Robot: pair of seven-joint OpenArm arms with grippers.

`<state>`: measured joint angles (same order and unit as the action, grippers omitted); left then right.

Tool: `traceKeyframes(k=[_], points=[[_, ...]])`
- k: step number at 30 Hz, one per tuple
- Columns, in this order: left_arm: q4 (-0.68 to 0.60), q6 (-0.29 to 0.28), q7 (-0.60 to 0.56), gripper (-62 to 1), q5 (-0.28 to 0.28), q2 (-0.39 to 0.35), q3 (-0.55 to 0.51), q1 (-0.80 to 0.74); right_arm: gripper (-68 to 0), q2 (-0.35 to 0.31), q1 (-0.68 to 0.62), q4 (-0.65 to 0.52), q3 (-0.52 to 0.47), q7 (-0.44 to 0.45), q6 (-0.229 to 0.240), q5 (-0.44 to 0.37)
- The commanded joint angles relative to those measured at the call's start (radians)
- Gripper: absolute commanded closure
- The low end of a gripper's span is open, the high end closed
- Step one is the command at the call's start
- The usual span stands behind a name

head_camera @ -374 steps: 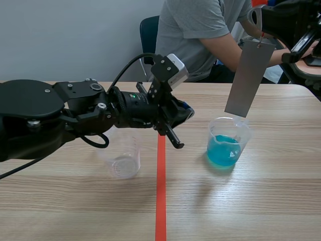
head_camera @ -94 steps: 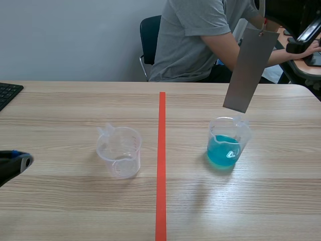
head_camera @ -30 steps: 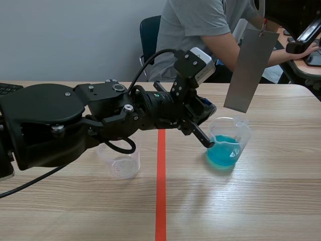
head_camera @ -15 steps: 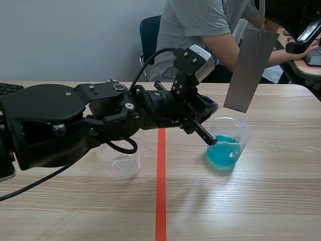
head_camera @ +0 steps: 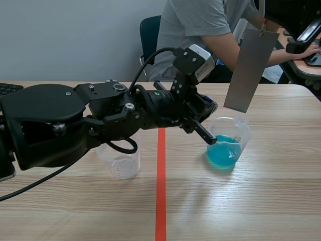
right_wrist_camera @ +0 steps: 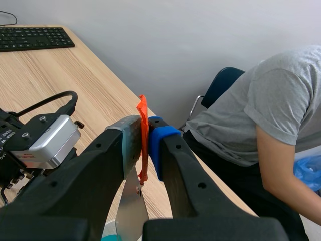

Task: Do the redox reaction experiment.
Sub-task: 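Raise the plate and point at it, then lower the plate into the blue solution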

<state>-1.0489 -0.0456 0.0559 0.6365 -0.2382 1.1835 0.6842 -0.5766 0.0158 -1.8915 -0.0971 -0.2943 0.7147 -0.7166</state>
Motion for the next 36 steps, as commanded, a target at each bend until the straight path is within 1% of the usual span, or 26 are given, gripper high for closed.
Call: traceKeyframes(k=[1,12,15,17,19,21,27,29,32,34,36], points=[[-0.024,0.003,-0.013,-3.1,0.006,0.011,-0.003,0.017,-1.3,-0.016,0.012,-0.005,-0.011,0.015,-0.007,-0.021],[-0.024,0.002,-0.013,-3.1,0.006,-0.001,-0.004,0.014,-1.3,-0.016,0.012,-0.005,-0.011,0.010,-0.007,-0.029],[-0.028,0.002,-0.025,-3.1,0.016,-0.030,-0.007,0.008,-1.3,-0.016,0.012,-0.005,-0.011,0.008,-0.007,-0.029],[-0.047,0.002,-0.048,-3.1,0.033,-0.071,-0.010,-0.002,-1.3,-0.016,0.012,-0.005,-0.011,0.008,-0.007,-0.029],[-0.087,0.002,-0.069,-3.1,0.042,-0.132,-0.025,-0.022,-1.3,-0.016,0.012,-0.005,-0.011,0.004,-0.007,-0.029],[-0.139,0.002,-0.079,-3.1,0.064,-0.204,-0.050,-0.045,-1.3,-0.016,0.012,-0.005,-0.011,0.004,-0.007,-0.029],[-0.308,0.002,-0.120,-3.1,0.137,-0.484,-0.154,-0.160,-1.3,-0.016,0.012,-0.005,-0.011,0.000,-0.007,-0.029],[-0.348,0.002,-0.147,-3.1,0.158,-0.577,-0.200,-0.217,-1.3,-0.016,0.012,-0.005,-0.011,0.000,-0.007,-0.029],[-0.389,0.002,-0.183,-3.1,0.169,-0.699,-0.286,-0.325,-1.3,-0.016,0.012,-0.005,-0.011,0.000,-0.007,-0.029],[-0.401,0.001,-0.200,-3.1,0.172,-0.764,-0.354,-0.410,-1.3,-0.016,0.012,-0.005,-0.011,0.000,-0.007,-0.029],[-0.404,0.002,-0.203,-3.1,0.192,-0.813,-0.428,-0.499,-1.3,-0.016,0.012,-0.005,-0.011,0.000,-0.007,-0.029]])
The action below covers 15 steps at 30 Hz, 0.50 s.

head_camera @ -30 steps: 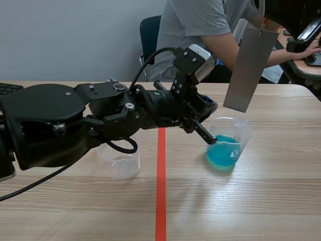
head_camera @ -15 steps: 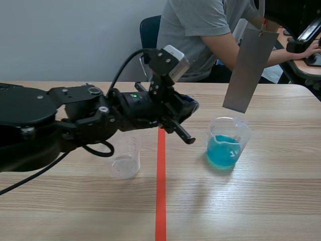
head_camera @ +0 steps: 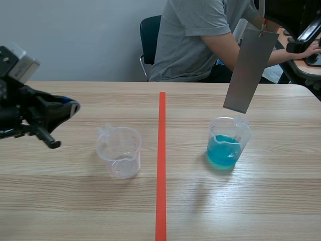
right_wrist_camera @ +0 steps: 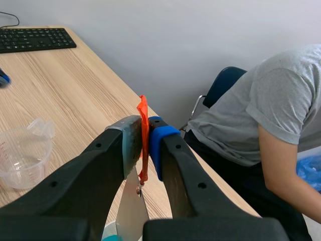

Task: Do the redox reaction experiment.
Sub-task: 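Lower the plate into the blue solution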

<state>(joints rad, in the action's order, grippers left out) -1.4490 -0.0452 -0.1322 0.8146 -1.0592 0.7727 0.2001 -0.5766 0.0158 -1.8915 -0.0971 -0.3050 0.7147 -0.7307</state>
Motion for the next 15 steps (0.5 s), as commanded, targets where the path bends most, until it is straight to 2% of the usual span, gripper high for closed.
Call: traceKeyframes(k=[1,6,11,15], points=[[-0.003,0.001,-0.014,-3.1,0.017,-0.011,-0.058,-0.064,-1.3,-0.016,0.011,-0.005,-0.011,0.011,-0.007,-0.014],[-0.003,0.002,-0.013,-3.1,0.011,-0.042,-0.268,-0.331,-1.3,-0.016,0.011,0.001,-0.011,0.011,-0.007,-0.014],[-0.003,0.002,-0.014,-3.1,0.008,-0.011,-0.449,-0.572,-1.3,-0.016,0.011,0.030,0.003,0.011,-0.007,-0.014],[-0.003,0.002,-0.014,-3.1,0.004,0.043,-0.573,-0.729,-1.3,-0.016,0.011,0.069,0.016,0.023,-0.007,-0.014]])
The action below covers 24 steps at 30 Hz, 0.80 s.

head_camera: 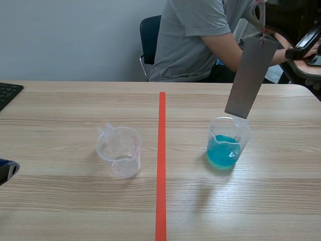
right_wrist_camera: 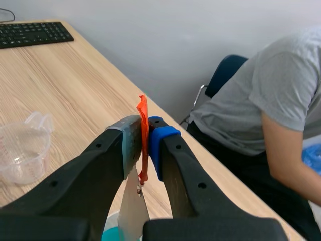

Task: Do the redox reaction experiment.
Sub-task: 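Lower the plate into the blue solution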

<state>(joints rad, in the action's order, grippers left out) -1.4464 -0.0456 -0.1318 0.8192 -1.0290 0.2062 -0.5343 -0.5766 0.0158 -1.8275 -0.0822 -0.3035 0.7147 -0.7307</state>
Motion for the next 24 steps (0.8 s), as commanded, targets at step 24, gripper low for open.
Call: traceKeyframes(k=[24], points=[[0.015,0.007,0.001,-3.1,0.000,0.203,-0.150,-0.299,-1.3,0.019,0.016,0.275,0.129,0.314,-0.007,0.220]])
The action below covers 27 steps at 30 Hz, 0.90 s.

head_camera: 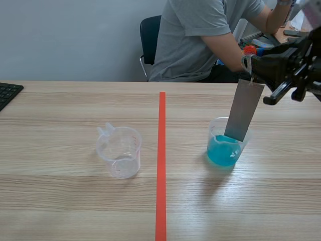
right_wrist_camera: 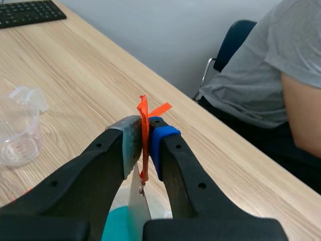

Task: Do the redox reaction experiment.
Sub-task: 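Lower the plate into the blue solution, then hold the plate still in the solution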

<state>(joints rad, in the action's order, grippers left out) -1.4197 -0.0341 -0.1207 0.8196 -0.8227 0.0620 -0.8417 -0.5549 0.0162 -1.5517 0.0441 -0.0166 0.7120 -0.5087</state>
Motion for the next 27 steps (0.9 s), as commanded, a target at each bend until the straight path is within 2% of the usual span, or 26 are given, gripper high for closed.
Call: traceKeyframes(k=[1,9,13,27], points=[[-0.012,-0.005,-0.011,-3.1,0.000,-0.003,-0.006,0.008,-1.3,0.002,0.019,0.018,0.012,0.044,-0.006,0.020],[-0.012,-0.005,-0.010,-3.1,0.000,-0.003,-0.006,0.008,-1.3,0.035,0.065,0.168,0.089,0.153,-0.008,0.153],[-0.012,-0.005,-0.010,-3.1,0.000,-0.003,-0.006,0.008,-1.3,0.035,0.070,0.206,0.115,0.190,-0.016,0.188],[-0.012,-0.005,-0.010,-3.1,0.000,-0.003,-0.006,0.008,-1.3,0.034,0.069,0.209,0.117,0.192,-0.015,0.192]])
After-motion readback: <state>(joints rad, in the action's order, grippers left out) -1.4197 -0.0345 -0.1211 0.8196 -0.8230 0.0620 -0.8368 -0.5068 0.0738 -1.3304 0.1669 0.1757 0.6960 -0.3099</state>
